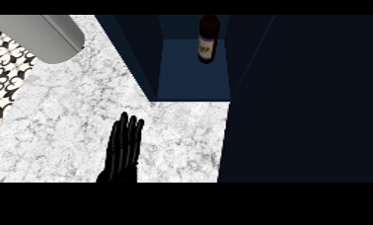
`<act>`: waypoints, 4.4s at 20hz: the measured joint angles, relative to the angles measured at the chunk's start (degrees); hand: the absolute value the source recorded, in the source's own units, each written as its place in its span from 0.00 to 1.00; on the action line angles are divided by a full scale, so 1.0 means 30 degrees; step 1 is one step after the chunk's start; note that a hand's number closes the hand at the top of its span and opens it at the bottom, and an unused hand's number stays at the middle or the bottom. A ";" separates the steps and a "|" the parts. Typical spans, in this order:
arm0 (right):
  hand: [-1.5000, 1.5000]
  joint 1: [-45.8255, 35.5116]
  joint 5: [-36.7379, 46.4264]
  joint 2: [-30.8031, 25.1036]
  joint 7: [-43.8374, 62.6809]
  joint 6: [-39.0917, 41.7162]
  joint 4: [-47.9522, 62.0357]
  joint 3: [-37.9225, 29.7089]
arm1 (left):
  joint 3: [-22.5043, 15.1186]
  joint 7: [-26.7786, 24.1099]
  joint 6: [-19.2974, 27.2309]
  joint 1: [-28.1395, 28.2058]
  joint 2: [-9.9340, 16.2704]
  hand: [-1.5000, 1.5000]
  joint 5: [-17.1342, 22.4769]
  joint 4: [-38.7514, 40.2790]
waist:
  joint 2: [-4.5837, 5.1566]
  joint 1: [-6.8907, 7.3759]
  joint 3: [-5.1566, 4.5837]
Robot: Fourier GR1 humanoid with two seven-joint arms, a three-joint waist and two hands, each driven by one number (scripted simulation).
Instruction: Pick up the wine, place it into the cabinet and close the cabinet
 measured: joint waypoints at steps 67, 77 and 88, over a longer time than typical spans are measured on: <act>1.00 -1.6390 0.0202 0.0789 0.1302 -1.4086 0.9509 1.1745 | 1.3405 0.1850 -1.1818 0.5922 0.7067 0.00 0.7908 -0.3250 | 0.0133 0.0766 -0.0059; 1.00 -2.1995 -0.0344 0.1292 -0.1924 -1.2597 1.8311 0.8523 | 1.3633 0.2246 -1.1756 0.5424 0.6336 0.00 0.7280 -0.2893 | 0.0125 0.0576 -0.0041; 1.00 -2.3003 -0.1233 0.1374 -0.6064 -0.9203 2.4120 0.5569 | 1.4338 0.3158 -1.1917 0.4734 0.5714 0.00 0.6763 -0.2474 | -0.0203 0.0465 -0.0079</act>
